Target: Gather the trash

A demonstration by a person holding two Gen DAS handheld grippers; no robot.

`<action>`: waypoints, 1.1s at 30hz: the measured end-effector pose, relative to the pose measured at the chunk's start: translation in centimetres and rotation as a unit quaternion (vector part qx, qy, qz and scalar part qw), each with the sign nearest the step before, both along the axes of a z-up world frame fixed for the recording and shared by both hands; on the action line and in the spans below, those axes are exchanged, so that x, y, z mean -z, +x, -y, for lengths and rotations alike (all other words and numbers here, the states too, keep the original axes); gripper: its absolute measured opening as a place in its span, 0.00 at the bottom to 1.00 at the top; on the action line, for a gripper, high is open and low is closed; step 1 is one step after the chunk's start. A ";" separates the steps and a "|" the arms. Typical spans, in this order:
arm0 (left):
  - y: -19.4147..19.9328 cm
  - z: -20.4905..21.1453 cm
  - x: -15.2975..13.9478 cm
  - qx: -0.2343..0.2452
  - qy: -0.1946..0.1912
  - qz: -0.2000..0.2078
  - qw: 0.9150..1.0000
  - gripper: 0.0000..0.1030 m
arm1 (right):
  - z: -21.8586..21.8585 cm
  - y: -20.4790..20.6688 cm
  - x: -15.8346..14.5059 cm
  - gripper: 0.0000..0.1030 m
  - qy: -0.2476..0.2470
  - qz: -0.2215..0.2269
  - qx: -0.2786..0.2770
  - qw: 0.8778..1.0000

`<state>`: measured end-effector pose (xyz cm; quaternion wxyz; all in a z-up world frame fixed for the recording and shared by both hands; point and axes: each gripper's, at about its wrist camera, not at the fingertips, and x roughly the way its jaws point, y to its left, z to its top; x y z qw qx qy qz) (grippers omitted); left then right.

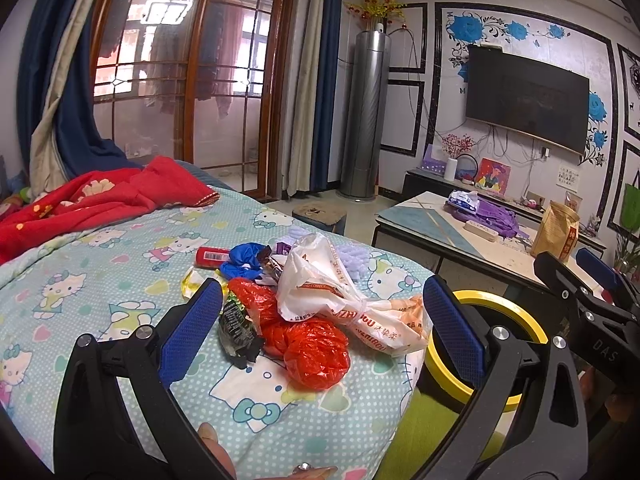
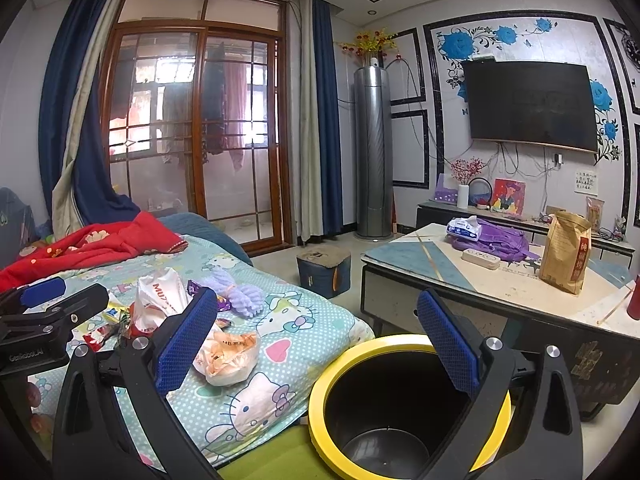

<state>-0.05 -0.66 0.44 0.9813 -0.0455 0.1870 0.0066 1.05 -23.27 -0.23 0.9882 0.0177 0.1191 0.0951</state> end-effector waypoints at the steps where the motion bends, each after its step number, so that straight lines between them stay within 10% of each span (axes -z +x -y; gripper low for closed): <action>1: 0.0 0.1 0.0 0.000 0.000 0.000 1.000 0.90 | 0.0 0.0 0.0 0.94 0.000 0.000 0.000 1.000; 33: 0.1 -0.2 0.1 0.000 -0.002 -0.001 1.000 0.90 | 0.0 0.2 0.5 0.94 0.001 -0.004 -0.003 1.000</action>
